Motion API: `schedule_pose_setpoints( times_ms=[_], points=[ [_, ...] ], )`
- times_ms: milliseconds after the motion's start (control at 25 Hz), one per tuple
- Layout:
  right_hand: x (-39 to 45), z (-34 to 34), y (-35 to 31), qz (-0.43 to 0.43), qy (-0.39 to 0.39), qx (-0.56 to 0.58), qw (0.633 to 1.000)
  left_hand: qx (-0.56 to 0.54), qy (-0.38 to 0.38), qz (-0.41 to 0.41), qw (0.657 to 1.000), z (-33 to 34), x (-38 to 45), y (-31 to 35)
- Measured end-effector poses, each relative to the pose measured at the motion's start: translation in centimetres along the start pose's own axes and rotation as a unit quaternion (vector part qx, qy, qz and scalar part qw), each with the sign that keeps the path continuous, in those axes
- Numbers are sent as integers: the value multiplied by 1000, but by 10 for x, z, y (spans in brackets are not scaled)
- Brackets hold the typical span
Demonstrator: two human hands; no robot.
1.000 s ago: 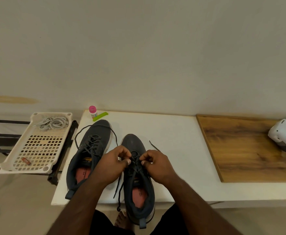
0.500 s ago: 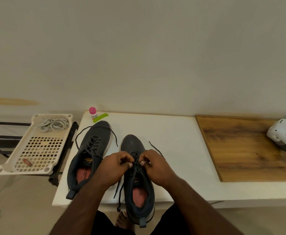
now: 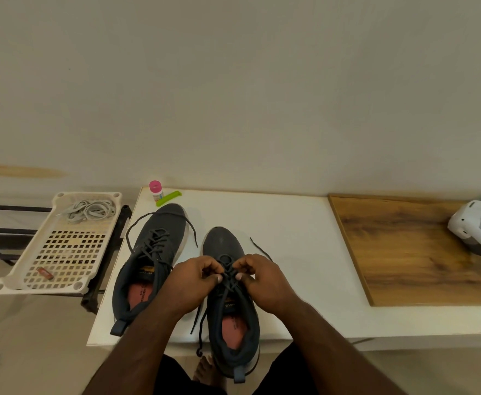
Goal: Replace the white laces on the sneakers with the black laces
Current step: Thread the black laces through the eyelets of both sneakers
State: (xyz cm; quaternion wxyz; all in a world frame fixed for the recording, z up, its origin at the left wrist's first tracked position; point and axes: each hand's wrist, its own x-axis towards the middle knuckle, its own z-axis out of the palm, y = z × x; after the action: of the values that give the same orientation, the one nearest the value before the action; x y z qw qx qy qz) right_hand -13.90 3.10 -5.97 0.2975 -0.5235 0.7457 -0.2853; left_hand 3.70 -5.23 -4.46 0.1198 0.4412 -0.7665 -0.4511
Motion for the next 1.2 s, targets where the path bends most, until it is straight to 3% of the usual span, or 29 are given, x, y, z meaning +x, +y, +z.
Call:
schedule_pose_setpoints(
  times_ms=[120, 360, 680, 800, 920, 1200],
  points=[
    [4, 0, -1, 7, 14, 25, 1000, -4, 1, 1, 1000, 1, -1, 0],
    [12, 3, -10, -25, -7, -76, 997, -4, 0, 1, 1000, 2, 0, -2],
    [8, 0, -3, 27, 29, 31, 999, -20, 9, -1, 1000, 0, 0, -3],
    [-2, -3, 2, 34, 42, 88, 995, -59, -22, -3, 998, -6, -4, -7],
    [-11, -4, 7, 7, 16, 70, 997, -54, -56, 9, 997, -8, -6, -8],
    [-12, -6, 7, -9, -13, 70, 997, -37, -45, 29, 998, -6, -10, -4]
  ],
)
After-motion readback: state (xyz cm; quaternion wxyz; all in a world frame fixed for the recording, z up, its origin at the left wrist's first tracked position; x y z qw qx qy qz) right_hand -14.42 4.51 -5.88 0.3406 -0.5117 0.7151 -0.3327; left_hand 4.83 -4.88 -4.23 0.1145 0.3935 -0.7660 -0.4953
